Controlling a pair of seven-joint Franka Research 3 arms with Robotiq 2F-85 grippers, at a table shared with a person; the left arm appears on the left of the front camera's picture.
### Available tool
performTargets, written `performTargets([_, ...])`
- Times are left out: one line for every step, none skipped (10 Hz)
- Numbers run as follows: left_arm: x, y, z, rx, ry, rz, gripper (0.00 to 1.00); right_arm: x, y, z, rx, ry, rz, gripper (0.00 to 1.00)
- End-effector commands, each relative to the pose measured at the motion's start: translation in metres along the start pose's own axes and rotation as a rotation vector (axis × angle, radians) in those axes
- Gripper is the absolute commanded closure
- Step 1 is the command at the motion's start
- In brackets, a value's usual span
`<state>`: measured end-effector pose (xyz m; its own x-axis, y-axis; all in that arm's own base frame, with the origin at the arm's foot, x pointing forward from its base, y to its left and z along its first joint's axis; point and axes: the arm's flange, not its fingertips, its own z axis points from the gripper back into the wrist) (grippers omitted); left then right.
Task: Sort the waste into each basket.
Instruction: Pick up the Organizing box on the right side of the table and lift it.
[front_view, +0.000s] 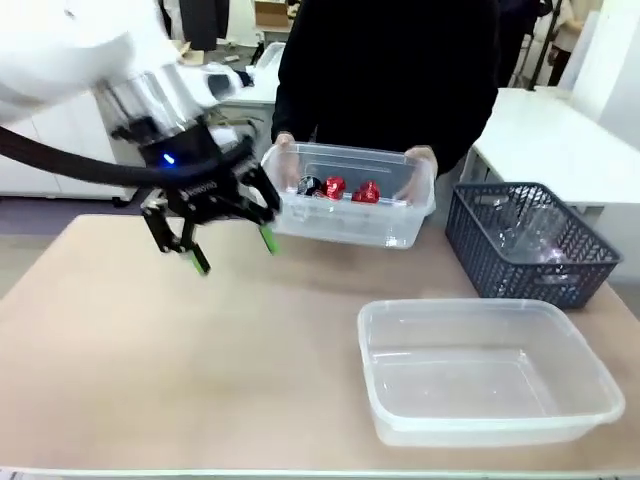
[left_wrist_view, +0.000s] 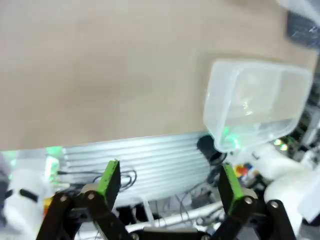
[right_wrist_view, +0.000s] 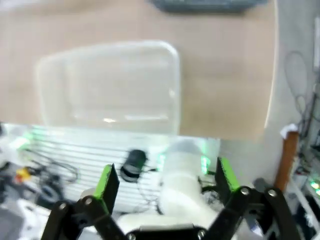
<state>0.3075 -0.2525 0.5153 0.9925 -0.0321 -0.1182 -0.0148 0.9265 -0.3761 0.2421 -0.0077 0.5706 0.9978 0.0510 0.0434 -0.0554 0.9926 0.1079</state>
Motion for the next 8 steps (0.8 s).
performTargets([0.054, -0.037, -0.056, -0.011, 0.123, -0.068, 0.0, 0.025, 0.001, -0.052, -0.088, -0.003, 0.116, 0.0])
performTargets([0.0, 0.0, 0.0, 0.0, 0.0, 0.0, 0.0, 0.0, 0.0, 0.0, 0.0, 0.0, 0.0, 0.0])
performTargets([0.0, 0.0, 0.0, 0.0, 0.0, 0.0, 0.0, 0.0, 0.0, 0.0, 0.0, 0.0, 0.0, 0.0])
performTargets([0.0, 0.0, 0.0, 0.0, 0.0, 0.0, 0.0, 0.0, 0.0, 0.0, 0.0, 0.0, 0.0, 0.0])
performTargets([0.0, 0.0, 0.0, 0.0, 0.0, 0.0, 0.0, 0.0, 0.0, 0.0, 0.0, 0.0, 0.0, 0.0])
performTargets([0.012, -0.011, -0.017, -0.01, 0.028, -0.016, 0.0, 0.001, -0.003, -0.015, -0.031, 0.006, 0.034, 0.0])
performTargets([0.015, -0.026, -0.047, -0.06, 0.054, 0.118, 0.0, -0.001, 0.007, -0.038, -0.051, -0.01, 0.023, 0.0])
performTargets([0.009, -0.062, -0.086, -0.108, 0.119, 0.233, 0.0, -0.009, 0.011, -0.064, -0.062, -0.017, 0.013, 0.0])
